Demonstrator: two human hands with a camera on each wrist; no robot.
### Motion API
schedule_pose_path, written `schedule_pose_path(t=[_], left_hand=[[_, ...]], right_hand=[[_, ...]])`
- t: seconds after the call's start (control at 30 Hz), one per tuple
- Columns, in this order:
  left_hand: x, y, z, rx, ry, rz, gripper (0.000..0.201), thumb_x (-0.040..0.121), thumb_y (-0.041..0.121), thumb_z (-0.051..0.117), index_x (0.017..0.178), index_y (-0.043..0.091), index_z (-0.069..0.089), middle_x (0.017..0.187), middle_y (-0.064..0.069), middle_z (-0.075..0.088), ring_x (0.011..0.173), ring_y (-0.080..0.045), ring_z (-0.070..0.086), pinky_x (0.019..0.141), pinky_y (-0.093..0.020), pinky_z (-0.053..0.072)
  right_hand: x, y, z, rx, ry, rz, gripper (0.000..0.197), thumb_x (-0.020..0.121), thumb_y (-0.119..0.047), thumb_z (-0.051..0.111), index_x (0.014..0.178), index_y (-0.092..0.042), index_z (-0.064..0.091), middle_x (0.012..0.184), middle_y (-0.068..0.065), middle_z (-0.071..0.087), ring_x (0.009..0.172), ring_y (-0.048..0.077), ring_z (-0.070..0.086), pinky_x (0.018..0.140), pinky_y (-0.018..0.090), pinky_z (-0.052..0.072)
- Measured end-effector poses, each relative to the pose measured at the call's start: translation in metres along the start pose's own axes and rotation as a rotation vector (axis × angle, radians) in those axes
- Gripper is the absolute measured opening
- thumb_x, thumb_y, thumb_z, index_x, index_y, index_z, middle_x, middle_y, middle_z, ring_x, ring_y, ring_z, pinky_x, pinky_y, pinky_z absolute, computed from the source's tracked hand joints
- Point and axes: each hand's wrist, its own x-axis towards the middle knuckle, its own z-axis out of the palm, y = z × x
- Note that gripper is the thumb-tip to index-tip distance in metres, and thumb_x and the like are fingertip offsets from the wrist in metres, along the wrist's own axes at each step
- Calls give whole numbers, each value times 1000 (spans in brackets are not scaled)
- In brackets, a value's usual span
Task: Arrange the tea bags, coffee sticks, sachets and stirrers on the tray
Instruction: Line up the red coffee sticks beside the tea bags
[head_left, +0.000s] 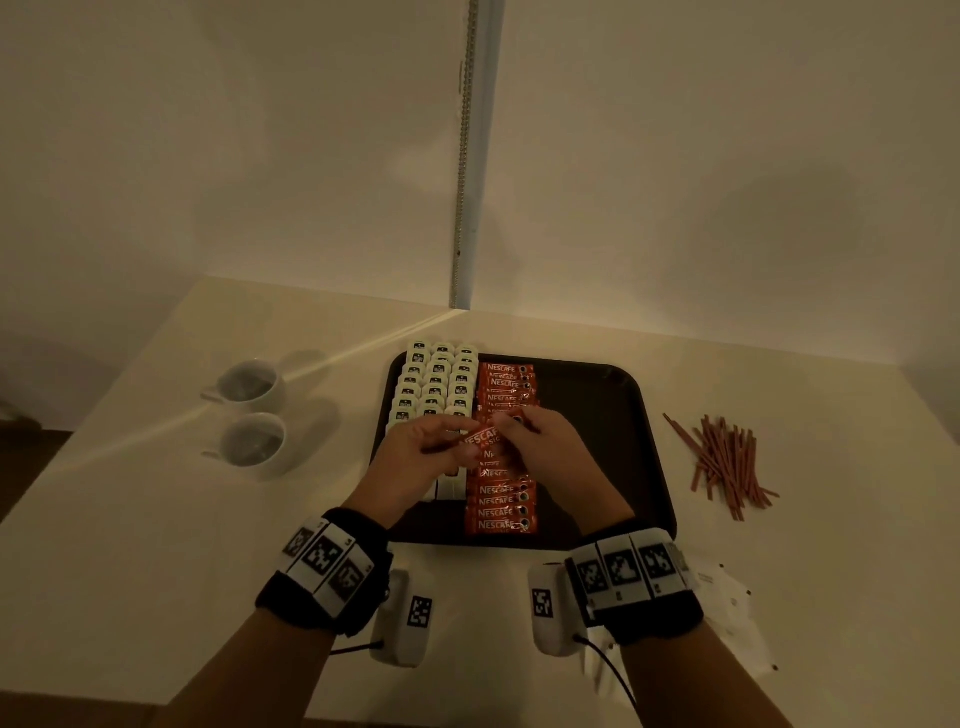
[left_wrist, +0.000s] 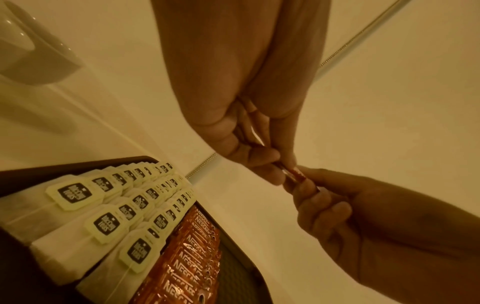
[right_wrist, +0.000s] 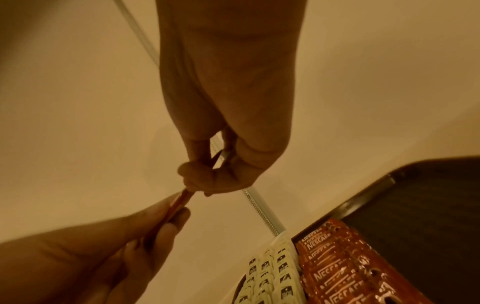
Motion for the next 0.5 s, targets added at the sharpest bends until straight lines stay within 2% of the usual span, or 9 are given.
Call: schedule_pose_path(t=[0.07, 0.13, 0.2, 0.23, 0.3, 0.37, 0.43, 0.5], left_hand=[[0, 1, -2, -19, 35, 13, 25, 83, -4, 65, 107, -1, 67, 87, -3, 72, 67, -5, 68, 61, -13, 49], [2, 4, -3, -49, 34, 15, 26, 81, -10, 64, 106, -2, 67, 88, -1, 71, 69, -3, 68, 60, -11, 49], [8, 8, -2, -58, 4, 30, 27, 80, -11, 64, 104, 1, 68, 85, 4, 72, 74, -2, 69, 64, -13, 51], [12, 8, -2, -50, -9, 45, 27, 79, -10, 65, 101, 6, 68, 84, 6, 73, 75, -2, 69, 65, -13, 52], [21, 4, -4, 48, -18, 76, 29, 79, -1, 71, 100, 18, 68, 92, 7, 71, 82, -5, 67, 67, -16, 51], [28, -8, -8, 321, -11, 114, 34, 77, 12, 77, 104, 29, 65, 107, 12, 63, 97, -8, 60, 79, -22, 47], [33, -24, -8, 684, -55, 156, 41, 76, 23, 78, 112, 32, 63, 121, 12, 54, 116, -13, 47, 99, -36, 38], [35, -40, -1, 1032, -135, 158, 46, 76, 37, 75, 120, 37, 61, 139, 5, 43, 132, -19, 32, 113, -45, 22]], right_hand=[[-1, 2, -6, 37, 12, -7, 7, 90, -19, 59, 91, -17, 65, 91, 4, 66, 82, 19, 66, 73, 28, 57], [-2, 1, -15, 36, -6, -45, 10, 86, -15, 63, 94, -21, 66, 105, 4, 64, 96, 21, 65, 82, 36, 56], [-3, -2, -22, 32, -54, -60, 14, 86, -11, 62, 94, -21, 66, 108, 4, 64, 97, 18, 65, 81, 32, 56], [-3, -2, -27, 21, -70, -63, 13, 86, -10, 61, 94, -20, 66, 106, 3, 65, 95, 15, 66, 77, 27, 56], [-4, 0, -37, -25, -45, -74, 13, 87, -9, 60, 95, -18, 66, 101, 0, 66, 84, 0, 65, 66, 14, 51], [-6, 13, -50, -91, 3, -57, 13, 88, -8, 58, 94, -19, 64, 97, -5, 65, 75, -7, 61, 61, 9, 47], [-7, 32, -61, -168, -4, 11, 18, 90, -5, 54, 93, -21, 62, 96, -6, 63, 82, 2, 60, 67, 16, 48], [-9, 54, -66, -247, -32, 92, 22, 90, -2, 52, 96, -21, 61, 98, -6, 62, 88, 9, 59, 75, 22, 50]])
